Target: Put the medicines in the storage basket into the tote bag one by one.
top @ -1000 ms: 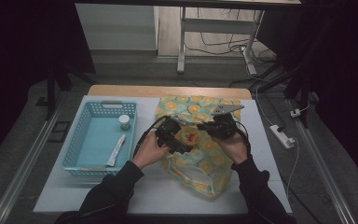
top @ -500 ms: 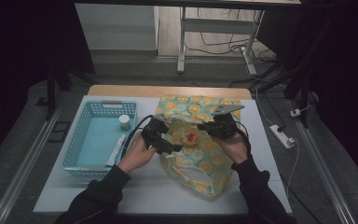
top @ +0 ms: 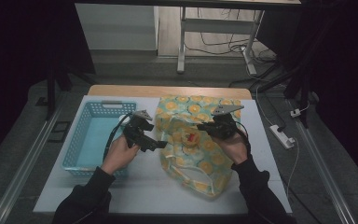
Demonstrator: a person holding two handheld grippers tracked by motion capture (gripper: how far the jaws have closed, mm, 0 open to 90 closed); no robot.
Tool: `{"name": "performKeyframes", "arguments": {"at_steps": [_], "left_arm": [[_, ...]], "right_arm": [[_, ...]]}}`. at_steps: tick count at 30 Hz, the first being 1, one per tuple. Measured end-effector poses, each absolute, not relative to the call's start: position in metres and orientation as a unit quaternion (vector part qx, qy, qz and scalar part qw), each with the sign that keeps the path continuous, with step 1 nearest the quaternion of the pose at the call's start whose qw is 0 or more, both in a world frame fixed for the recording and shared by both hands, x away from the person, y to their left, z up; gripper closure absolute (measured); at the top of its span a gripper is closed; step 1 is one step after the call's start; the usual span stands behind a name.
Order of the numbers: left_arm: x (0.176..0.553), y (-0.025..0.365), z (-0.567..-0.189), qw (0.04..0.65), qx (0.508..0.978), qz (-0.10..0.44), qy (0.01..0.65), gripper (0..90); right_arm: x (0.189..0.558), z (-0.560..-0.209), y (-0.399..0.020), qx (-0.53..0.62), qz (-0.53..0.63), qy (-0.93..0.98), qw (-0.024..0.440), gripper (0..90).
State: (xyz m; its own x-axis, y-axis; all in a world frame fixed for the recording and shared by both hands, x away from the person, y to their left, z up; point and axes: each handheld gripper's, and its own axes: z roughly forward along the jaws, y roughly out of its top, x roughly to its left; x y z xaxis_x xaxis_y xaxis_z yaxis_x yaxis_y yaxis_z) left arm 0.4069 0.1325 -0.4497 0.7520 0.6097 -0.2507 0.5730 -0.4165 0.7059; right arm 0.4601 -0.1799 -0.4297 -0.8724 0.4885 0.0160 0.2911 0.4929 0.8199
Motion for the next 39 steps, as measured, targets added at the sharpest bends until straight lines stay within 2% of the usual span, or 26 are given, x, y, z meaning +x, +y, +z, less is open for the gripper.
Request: {"name": "performKeyframes", "arguments": {"at_steps": [15, 33, 39], "left_arm": [[0.391, 0.179, -0.456, 0.408, 0.812, 0.046, 0.415, 0.0], [0.386, 0.232, -0.473, 0.355, 0.789, 0.098, 0.492, 0.1], [0.390, 0.242, -0.484, 0.334, 0.786, 0.096, 0.511, 0.7]], "right_arm": [[0.460, -0.431, -0.179, 0.227, 0.447, 0.858, 0.109, 89.9], [0.459, -0.430, -0.180, 0.227, 0.448, 0.858, 0.110, 89.9], [0.459, -0.431, -0.179, 0.226, 0.446, 0.859, 0.108, 89.8]]}}
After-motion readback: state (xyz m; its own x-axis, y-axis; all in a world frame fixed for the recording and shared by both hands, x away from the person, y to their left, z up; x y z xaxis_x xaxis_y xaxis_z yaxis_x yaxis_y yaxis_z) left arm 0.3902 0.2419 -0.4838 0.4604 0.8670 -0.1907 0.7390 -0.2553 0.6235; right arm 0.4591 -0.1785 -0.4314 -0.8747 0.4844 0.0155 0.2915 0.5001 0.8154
